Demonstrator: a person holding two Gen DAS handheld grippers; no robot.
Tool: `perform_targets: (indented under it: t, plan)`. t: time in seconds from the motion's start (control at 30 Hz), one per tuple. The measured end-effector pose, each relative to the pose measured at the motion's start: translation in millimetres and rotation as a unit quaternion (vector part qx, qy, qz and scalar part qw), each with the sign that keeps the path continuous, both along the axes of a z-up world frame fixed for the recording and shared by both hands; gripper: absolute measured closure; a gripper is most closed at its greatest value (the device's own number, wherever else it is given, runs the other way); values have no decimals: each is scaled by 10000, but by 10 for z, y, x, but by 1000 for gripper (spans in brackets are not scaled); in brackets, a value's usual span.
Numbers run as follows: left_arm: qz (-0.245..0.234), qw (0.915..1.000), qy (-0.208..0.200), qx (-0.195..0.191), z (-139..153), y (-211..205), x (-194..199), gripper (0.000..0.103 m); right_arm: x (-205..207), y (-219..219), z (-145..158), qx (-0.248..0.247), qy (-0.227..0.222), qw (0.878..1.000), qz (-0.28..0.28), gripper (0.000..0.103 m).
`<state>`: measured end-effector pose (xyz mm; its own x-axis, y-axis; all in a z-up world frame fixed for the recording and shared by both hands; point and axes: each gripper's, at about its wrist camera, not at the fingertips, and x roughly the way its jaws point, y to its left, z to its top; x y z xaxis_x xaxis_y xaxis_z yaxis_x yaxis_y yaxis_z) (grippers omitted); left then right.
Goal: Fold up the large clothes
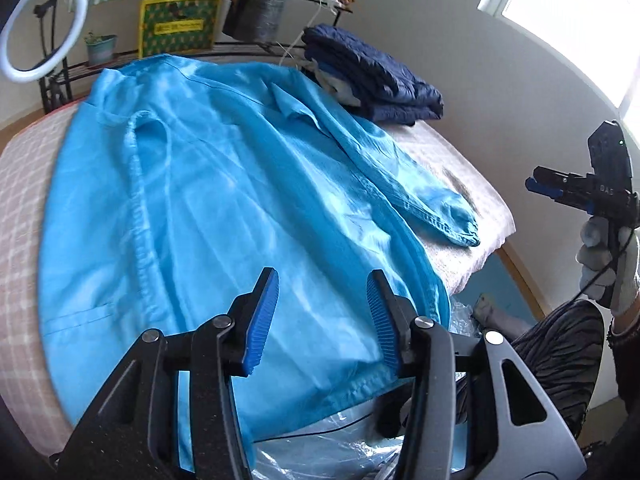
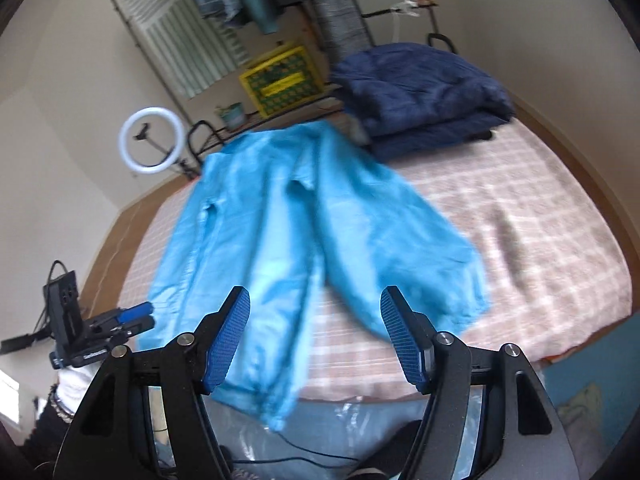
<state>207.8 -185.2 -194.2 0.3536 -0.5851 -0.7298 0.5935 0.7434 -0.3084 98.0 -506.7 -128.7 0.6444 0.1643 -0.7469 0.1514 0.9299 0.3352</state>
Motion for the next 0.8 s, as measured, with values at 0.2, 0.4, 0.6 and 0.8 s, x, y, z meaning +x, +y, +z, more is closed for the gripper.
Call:
perform_targets:
  t: [0.2, 0.4, 0.6, 0.8]
  plan:
    - [-229, 9994, 264, -36, -158, -452, 212, 56, 92, -662, -411, 137, 510, 9958, -744, 35]
    - [-263, 9985, 487, 27, -374, -807, 424, 56, 278, -986, -903, 260, 963, 9883, -1153, 35]
    - [-288, 9975, 594, 263, -599, -984, 509, 56, 491, -895, -1171, 283, 1225, 9886, -832, 35]
    - [-280, 9966, 757, 190, -685, -1018, 545, 56, 637, -722, -1169, -33, 1375, 9896, -422, 98]
